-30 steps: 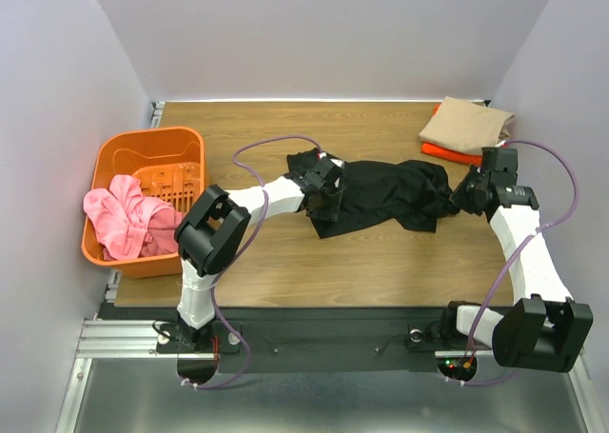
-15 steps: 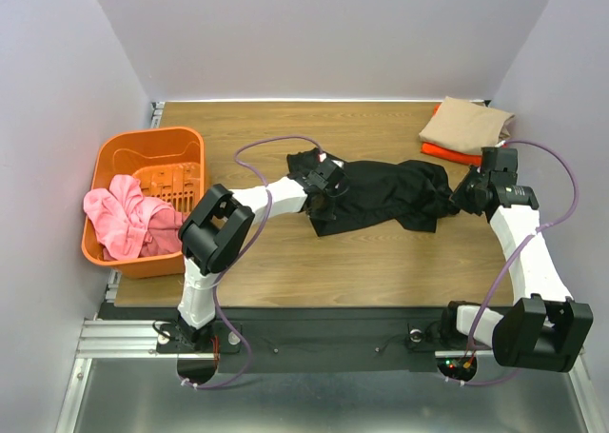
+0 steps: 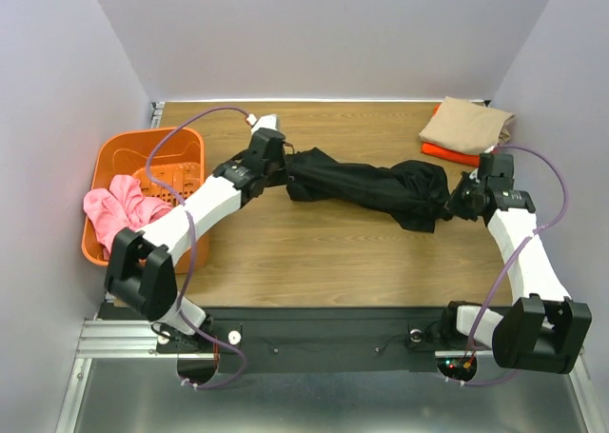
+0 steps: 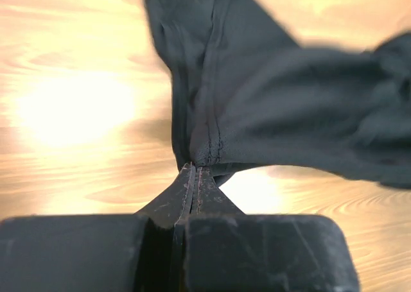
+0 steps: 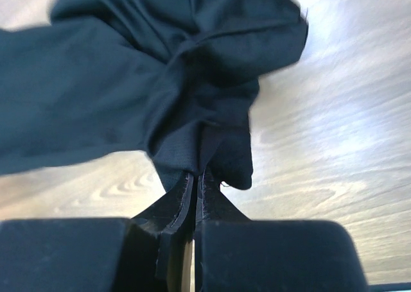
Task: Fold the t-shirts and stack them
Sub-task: Flatten the tshirt out
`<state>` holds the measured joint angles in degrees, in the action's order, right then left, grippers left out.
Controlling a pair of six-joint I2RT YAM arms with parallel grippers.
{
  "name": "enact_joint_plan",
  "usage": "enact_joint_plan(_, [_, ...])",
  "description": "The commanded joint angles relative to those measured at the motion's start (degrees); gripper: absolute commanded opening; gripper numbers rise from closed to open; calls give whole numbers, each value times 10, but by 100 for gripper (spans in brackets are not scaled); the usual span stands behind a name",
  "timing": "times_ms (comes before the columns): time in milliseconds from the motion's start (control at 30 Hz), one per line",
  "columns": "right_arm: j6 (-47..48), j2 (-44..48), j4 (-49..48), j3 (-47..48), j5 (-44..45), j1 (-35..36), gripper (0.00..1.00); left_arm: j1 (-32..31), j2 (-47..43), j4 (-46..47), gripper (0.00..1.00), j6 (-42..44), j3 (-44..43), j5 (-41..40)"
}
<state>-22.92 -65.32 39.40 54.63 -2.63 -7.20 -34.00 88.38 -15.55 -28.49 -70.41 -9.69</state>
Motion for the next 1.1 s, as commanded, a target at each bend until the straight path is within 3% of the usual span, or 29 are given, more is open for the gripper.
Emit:
enact_joint_plan(0, [13, 9, 0, -33, -49, 2, 0, 20, -37, -11, 0, -16, 51, -16])
enact_joint_plan(267, [18, -2, 41, -77, -41, 47, 0, 75, -102, -18, 0, -4, 122, -11])
enact_joint_plan(433, [10, -52, 71, -67, -9, 117, 4, 85, -109, -16, 0, 0, 149, -5])
enact_joint_plan(533, [12, -69, 99, -52, 3, 148, 11, 89, -109, -13, 0, -1, 154, -3])
enact_joint_plan(633, [16, -51, 128, -33, 7, 155, 29, 93, -109, -11, 0, -1, 156, -1])
enact_joint_plan(667, [16, -46, 134, -29, 8, 155, 41, 94, -109, -10, 0, -1, 157, -1])
enact_joint_plan(767, [11, -27, 150, -13, 20, 155, 54, 95, -109, -5, 0, -2, 159, 3])
enact_joint_plan(1067, [18, -48, 150, -11, -24, 163, 59, 96, -106, -4, 0, 0, 162, 8])
